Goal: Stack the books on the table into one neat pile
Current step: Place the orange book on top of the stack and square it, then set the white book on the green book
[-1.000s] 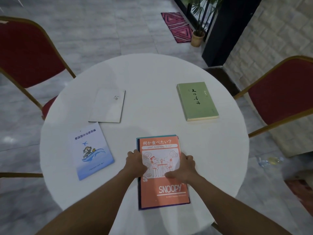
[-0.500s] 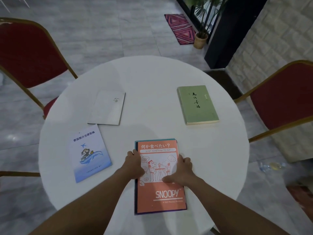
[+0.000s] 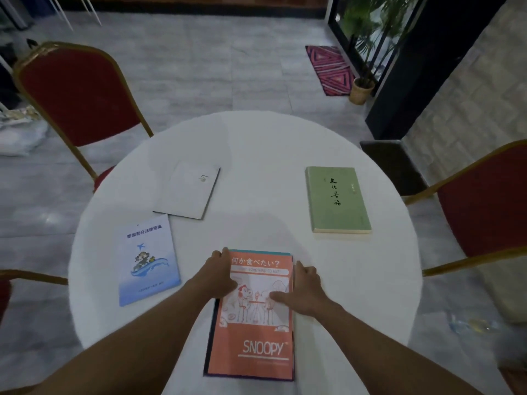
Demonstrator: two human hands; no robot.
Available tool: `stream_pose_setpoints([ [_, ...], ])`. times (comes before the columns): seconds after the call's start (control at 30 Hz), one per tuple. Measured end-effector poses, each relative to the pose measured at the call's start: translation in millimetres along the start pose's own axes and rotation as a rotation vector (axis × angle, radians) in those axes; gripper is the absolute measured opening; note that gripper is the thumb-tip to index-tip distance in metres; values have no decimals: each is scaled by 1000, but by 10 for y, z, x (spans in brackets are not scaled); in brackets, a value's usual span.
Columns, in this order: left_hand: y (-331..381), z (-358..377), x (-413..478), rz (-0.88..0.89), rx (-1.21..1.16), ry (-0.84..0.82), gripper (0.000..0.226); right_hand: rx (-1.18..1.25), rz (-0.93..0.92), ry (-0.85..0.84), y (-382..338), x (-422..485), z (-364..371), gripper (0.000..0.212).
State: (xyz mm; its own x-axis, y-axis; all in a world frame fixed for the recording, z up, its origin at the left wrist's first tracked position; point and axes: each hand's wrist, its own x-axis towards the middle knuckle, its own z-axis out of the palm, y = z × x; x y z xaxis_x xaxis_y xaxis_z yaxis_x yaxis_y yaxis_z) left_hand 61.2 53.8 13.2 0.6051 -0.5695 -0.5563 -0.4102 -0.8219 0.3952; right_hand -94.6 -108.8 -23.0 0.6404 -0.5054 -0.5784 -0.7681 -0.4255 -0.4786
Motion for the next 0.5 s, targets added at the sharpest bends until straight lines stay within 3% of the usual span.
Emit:
stream_pose_setpoints([
  [0.1, 76, -51, -15, -30, 15, 49, 74, -25, -33, -4, -3, 56, -121, 79],
  [0.27, 83, -177, -11, -86, 29, 127, 82, -78, -55, -10, -128, 203, -286, 118],
  [0.5, -85, -526, 193, -89, 63, 171, 82, -68, -99, 11, -540, 455, -418, 117],
])
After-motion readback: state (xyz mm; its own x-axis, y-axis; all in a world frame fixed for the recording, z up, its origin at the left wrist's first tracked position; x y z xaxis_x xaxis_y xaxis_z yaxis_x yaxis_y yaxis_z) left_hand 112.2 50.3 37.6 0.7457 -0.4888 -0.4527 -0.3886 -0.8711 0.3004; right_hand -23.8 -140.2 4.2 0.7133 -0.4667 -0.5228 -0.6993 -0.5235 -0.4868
